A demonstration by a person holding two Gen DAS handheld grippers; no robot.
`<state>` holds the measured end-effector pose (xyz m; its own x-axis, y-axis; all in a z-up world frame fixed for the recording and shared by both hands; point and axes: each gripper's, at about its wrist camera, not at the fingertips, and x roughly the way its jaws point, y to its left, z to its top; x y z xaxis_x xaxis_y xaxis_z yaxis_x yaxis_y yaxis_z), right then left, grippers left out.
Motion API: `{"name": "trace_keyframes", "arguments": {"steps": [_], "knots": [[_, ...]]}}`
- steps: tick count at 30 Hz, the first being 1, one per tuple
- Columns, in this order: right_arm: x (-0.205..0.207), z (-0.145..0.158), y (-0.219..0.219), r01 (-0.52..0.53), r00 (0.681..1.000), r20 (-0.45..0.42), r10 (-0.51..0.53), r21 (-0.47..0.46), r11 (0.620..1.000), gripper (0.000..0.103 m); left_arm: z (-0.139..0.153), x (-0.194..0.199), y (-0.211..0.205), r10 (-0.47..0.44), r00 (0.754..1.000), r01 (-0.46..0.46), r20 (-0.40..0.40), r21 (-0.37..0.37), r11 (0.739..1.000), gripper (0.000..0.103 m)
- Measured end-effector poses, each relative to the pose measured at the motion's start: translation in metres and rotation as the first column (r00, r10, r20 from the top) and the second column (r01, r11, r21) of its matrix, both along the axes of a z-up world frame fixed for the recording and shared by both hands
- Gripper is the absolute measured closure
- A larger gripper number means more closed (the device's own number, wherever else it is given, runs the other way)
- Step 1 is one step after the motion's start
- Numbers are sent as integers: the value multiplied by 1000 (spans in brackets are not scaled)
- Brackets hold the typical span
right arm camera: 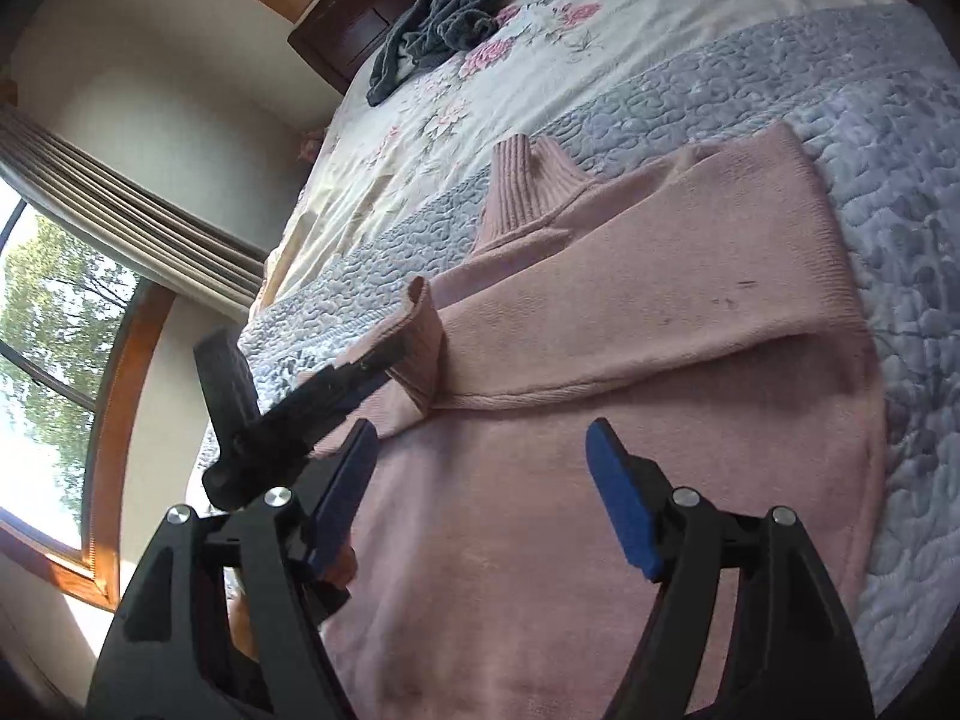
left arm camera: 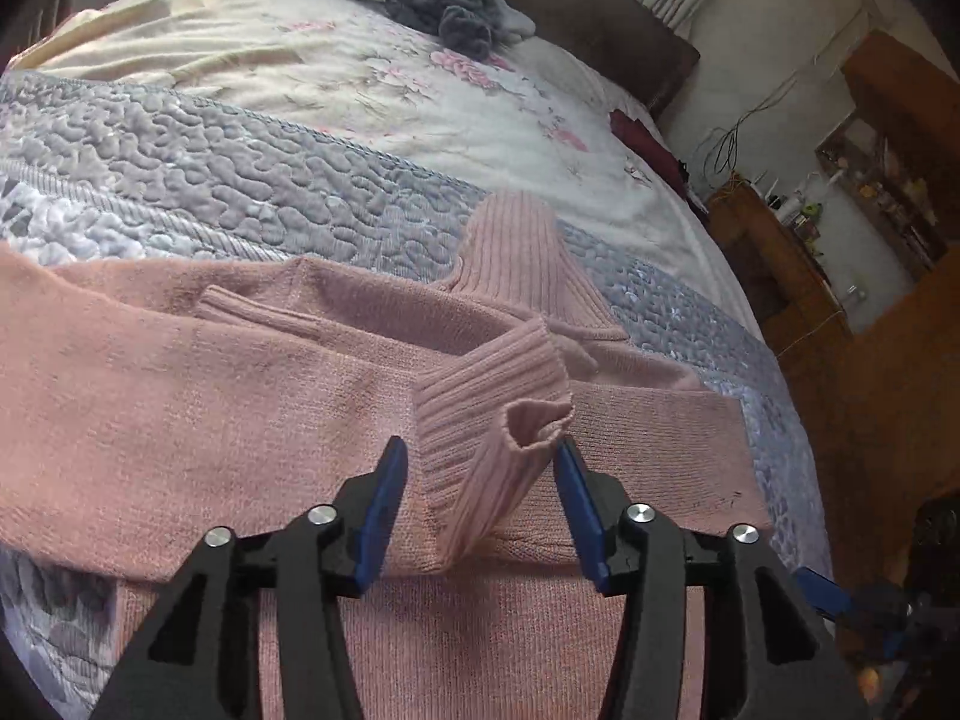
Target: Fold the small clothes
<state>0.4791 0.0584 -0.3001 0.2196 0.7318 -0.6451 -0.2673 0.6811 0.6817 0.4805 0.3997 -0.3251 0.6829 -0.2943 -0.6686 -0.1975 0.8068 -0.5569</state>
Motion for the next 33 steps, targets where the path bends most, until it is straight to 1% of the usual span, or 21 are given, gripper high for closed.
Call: {"name": "trace_keyframes", "arguments": {"steps": [1,2,3,5,6,7,8,9,10,11,13,15,18,20,23,25,27,28,30,31,33], "knots": [[15,-7,11,-24,999,-48,26,42,999,29,-2,-14,5,30,999,-29,22,-40,999,37],[30,-16,21,-29,995,-95,36,75,997,29,-5,-29,8,54,998,-51,38,-82,995,35],[46,-27,33,-43,988,-146,57,103,994,29,-9,-41,9,62,997,-57,46,-103,993,32],[73,-51,56,-68,967,-237,98,133,989,30,-15,-57,6,58,998,-55,38,-71,996,30],[84,-63,67,-88,954,-274,122,133,987,31,-16,-58,4,49,999,-48,19,-54,997,30],[92,-74,77,-98,944,-305,128,111,989,33,-13,-55,5,38,999,-38,2,-61,997,30],[100,-86,83,-100,934,-336,124,88,991,34,-8,-53,8,31,1000,-30,5,-85,996,30],[104,-95,88,-104,924,-361,127,85,991,36,-3,-53,10,29,999,-27,19,-106,994,26],[107,-101,92,-116,917,-375,136,78,990,38,1,-55,10,30,999,-26,36,-111,994,21],[109,-104,97,-131,914,-378,148,71,989,41,3,-57,9,31,999,-27,40,-99,995,20],[110,-107,106,-166,909,-377,180,70,984,41,3,-58,6,27,1000,-26,13,-73,997,20],[113,-110,116,-191,899,-386,205,75,979,39,6,-57,6,22,1000,-21,7,-59,998,20],[117,-112,131,-218,881,-408,239,97,971,39,16,-63,11,31,999,-30,29,-34,999,20],[118,-112,139,-229,877,-413,247,94,969,39,21,-67,15,40,998,-39,43,-15,999,20],[119,-112,150,-241,876,-411,252,79,967,40,20,-69,22,57,997,-56,43,-32,998,20],[119,-110,154,-245,874,-414,256,82,966,48,19,-70,26,65,997,-62,44,-49,997,20],[119,-107,163,-252,872,-413,262,81,964,65,19,-70,28,69,997,-66,44,-57,996,20],[119,-104,164,-255,874,-408,262,73,964,69,18,-71,30,72,996,-70,44,-56,996,20],[119,-96,165,-256,883,-393,257,58,965,91,18,-73,36,96,994,-94,44,-58,994,20],[120,-90,165,-252,889,-381,252,51,966,95,17,-74,41,111,993,-108,43,-68,992,20],[122,-75,163,-242,907,-346,240,36,970,97,15,-77,51,145,989,-141,38,-90,986,20]]}}
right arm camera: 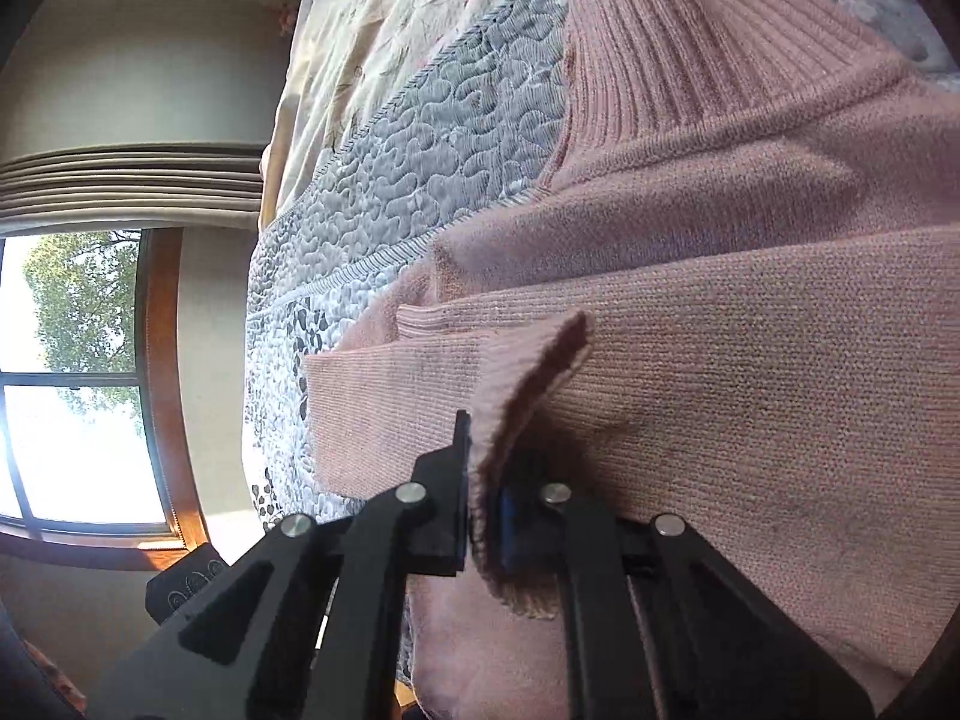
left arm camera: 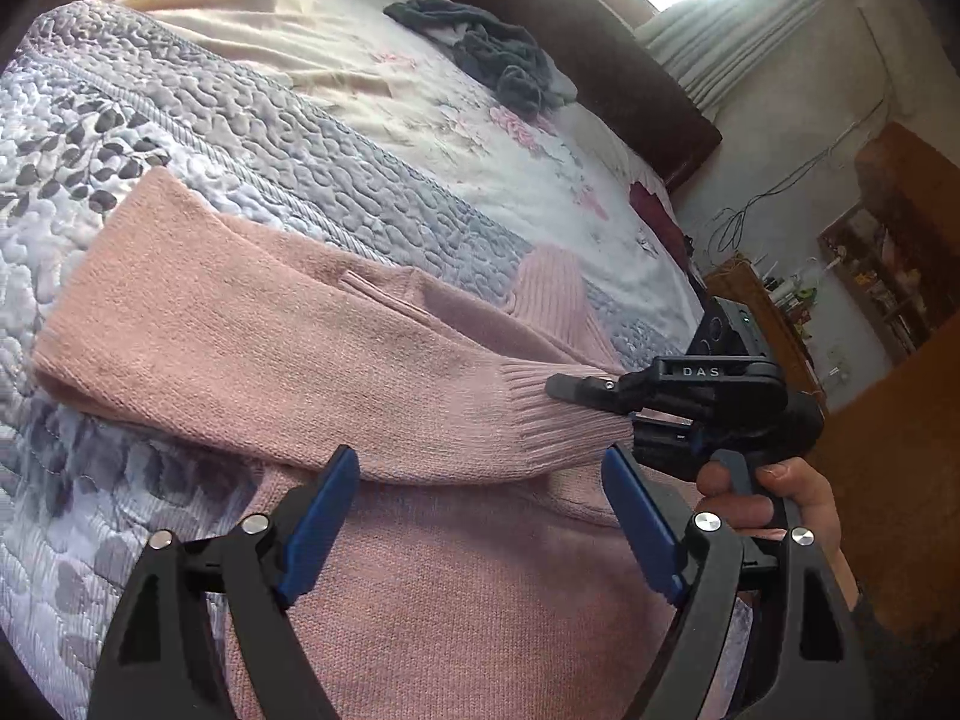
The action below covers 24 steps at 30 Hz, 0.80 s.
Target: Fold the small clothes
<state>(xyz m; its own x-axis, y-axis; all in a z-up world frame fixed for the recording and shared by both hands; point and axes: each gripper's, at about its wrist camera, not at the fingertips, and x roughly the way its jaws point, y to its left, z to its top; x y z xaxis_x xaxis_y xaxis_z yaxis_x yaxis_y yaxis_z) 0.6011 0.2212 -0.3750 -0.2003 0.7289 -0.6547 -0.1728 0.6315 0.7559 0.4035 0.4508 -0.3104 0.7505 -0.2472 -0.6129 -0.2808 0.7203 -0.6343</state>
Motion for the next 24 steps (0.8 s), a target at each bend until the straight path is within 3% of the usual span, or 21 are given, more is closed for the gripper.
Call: {"name": "trace_keyframes", "arguments": {"steps": [7,14,19,24], "knots": [[6,72,-14,38,983,179,-33,-22,999,98,-12,-9,31,90,996,-91,-13,-82,992,20],[10,133,-58,118,940,331,-83,-88,989,98,-11,-7,28,75,997,-75,-2,-90,993,20],[12,150,-104,177,920,374,-119,-125,976,98,-13,-4,26,68,998,-69,-9,-89,994,20],[18,139,-152,250,918,351,-182,-159,955,98,-14,-1,25,63,998,-64,-12,-80,995,20]]}}
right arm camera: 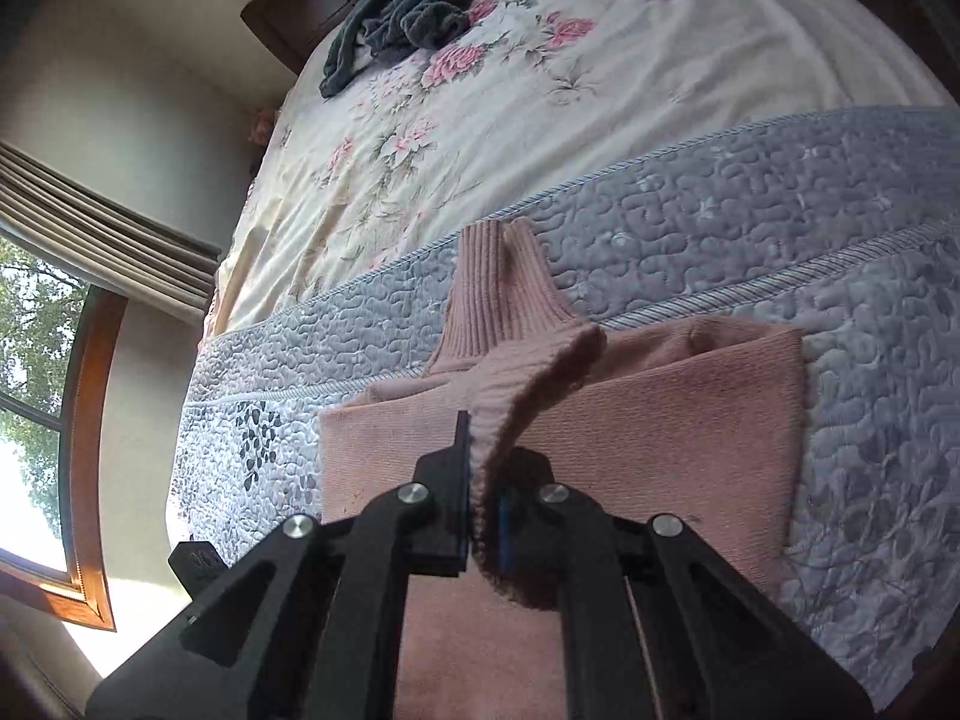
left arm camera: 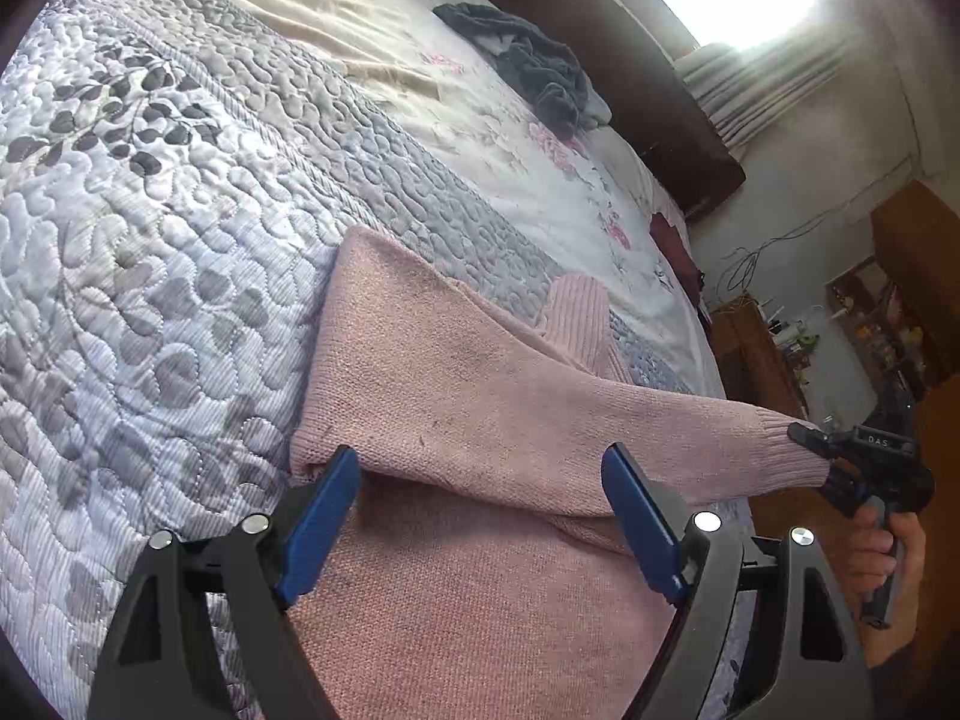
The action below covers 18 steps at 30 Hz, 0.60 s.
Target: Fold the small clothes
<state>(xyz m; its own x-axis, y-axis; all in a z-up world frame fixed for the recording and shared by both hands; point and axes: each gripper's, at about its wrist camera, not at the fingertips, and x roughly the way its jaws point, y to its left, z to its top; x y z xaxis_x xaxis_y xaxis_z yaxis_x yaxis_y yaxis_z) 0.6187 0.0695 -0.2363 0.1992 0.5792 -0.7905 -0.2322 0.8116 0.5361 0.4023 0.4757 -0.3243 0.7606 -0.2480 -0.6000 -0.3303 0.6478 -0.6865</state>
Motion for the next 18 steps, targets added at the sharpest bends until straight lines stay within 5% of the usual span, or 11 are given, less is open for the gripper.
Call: {"name": "trace_keyframes", "arguments": {"steps": [18], "knots": [[19,-97,-71,123,974,-192,-123,-11,992,98,-12,11,-14,-49,998,51,-43,39,998,20]]}}
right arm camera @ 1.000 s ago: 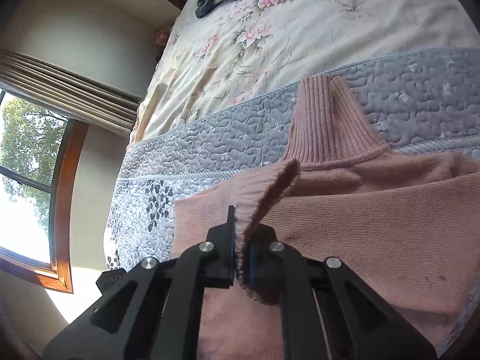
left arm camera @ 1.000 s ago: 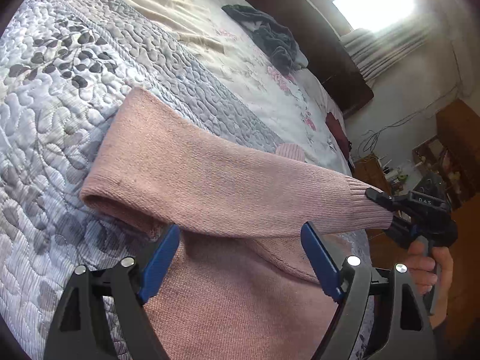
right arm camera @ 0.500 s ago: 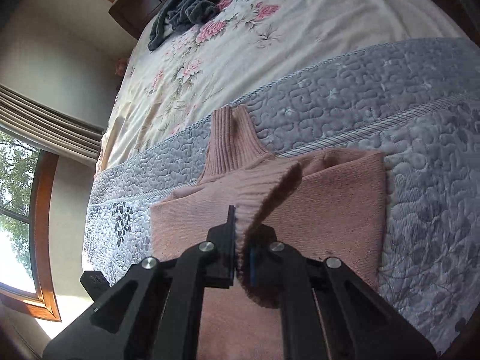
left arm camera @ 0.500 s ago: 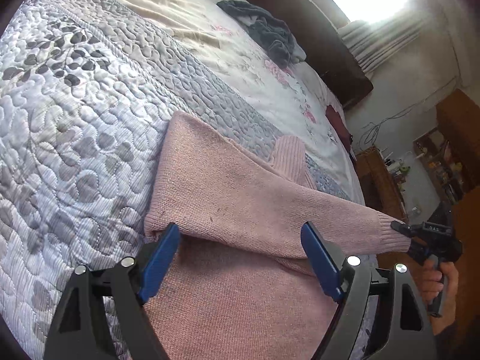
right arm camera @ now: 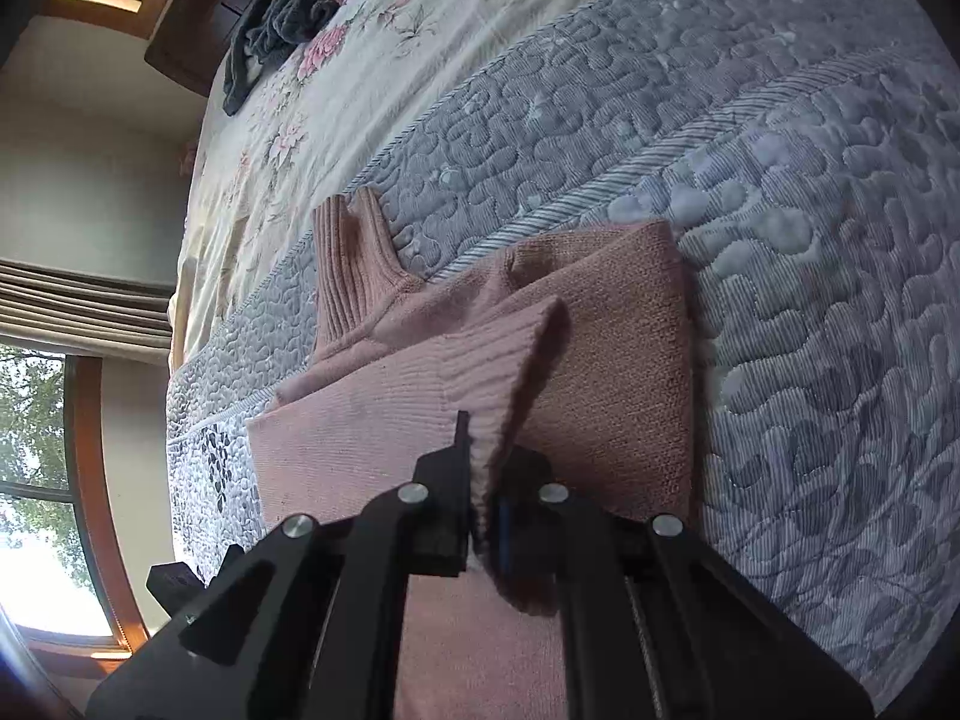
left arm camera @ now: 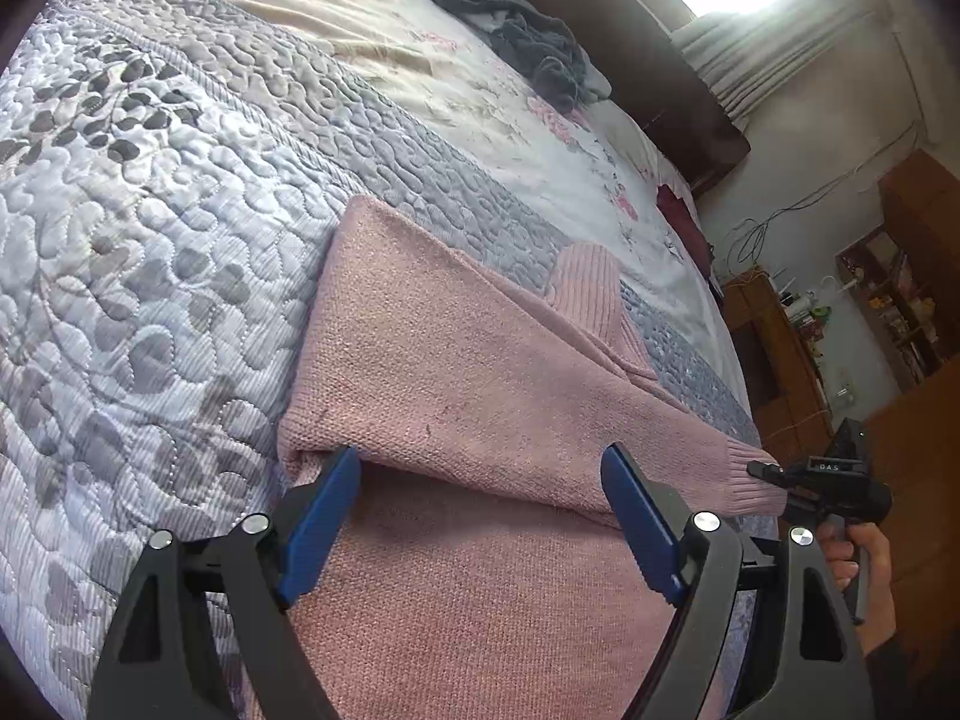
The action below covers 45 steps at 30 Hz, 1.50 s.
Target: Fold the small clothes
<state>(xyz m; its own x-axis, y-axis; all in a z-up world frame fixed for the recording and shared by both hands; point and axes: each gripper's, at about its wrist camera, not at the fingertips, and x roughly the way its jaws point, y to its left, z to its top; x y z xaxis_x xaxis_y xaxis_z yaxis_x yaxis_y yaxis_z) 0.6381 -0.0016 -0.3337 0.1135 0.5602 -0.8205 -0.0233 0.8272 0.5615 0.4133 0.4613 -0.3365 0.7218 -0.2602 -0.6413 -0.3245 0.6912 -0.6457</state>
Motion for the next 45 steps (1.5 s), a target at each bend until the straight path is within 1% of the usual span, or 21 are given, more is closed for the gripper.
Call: {"name": "trace_keyframes", "arguments": {"steps": [3,4,6,8,10,12,13,17,19,20,22,23,25,26,27,31,34,38,42,44,45], "knots": [[6,-24,-11,11,999,-46,-12,-18,1000,92,-2,1,-3,-7,1000,7,-6,12,1000,20],[7,-28,-19,34,998,-43,-36,-44,998,91,-3,1,-3,-8,1000,9,-9,15,1000,20],[6,-29,-40,86,995,-41,-88,-35,996,94,-4,2,-3,-7,1000,7,-13,18,1000,20],[2,-14,-55,124,992,17,-123,-48,991,94,-3,3,-4,-6,1000,7,-12,24,1000,21],[-6,7,-59,129,987,100,-126,-26,991,94,3,2,-3,-17,1000,18,18,-11,1000,21],[-15,20,-52,85,984,155,-90,40,996,93,10,4,-4,-27,998,29,54,-30,999,21],[-18,20,-45,54,986,156,-62,59,997,93,11,7,-5,-36,997,38,64,-33,999,20],[-26,-13,-18,-52,996,77,49,39,998,93,8,36,-3,-110,992,115,54,-88,989,20],[-24,-31,-22,-48,998,46,49,-13,999,99,-2,57,1,-166,986,165,1,-98,981,20],[-21,-37,-28,-37,999,29,37,-11,999,103,-11,68,4,-191,980,186,-59,-90,978,20],[-13,-33,-36,-19,999,36,19,-4,1000,102,-23,88,7,-245,956,239,-163,-52,970,20],[-6,-26,-34,-23,998,56,22,8,1000,95,-21,98,9,-268,947,264,-177,-46,964,20],[13,-11,-17,-71,992,109,64,57,996,89,-2,125,12,-301,942,304,-150,1,953,20],[26,-7,-4,-91,989,122,81,78,993,85,7,143,13,-325,939,327,-111,-3,945,19],[40,-5,13,-113,987,129,100,100,989,80,10,166,14,-356,931,354,-77,-37,934,17],[100,-19,89,-182,978,130,165,135,974,77,-12,258,19,-365,928,353,-76,-136,926,17],[132,-41,131,-213,973,113,202,97,972,77,-40,303,17,-344,933,315,-108,-218,924,17],[164,-64,165,-230,967,117,225,30,973,77,-59,334,10,-341,935,312,-93,-238,920,17],[177,-72,171,-214,970,132,202,82,973,77,-67,350,4,-342,939,316,-46,-280,906,19],[180,-74,174,-224,967,138,212,78,971,75,-66,354,1,-340,939,317,-47,-257,913,21],[181,-75,177,-231,965,143,219,74,970,75,-65,355,-1,-341,938,320,-54,-242,916,28]]}}
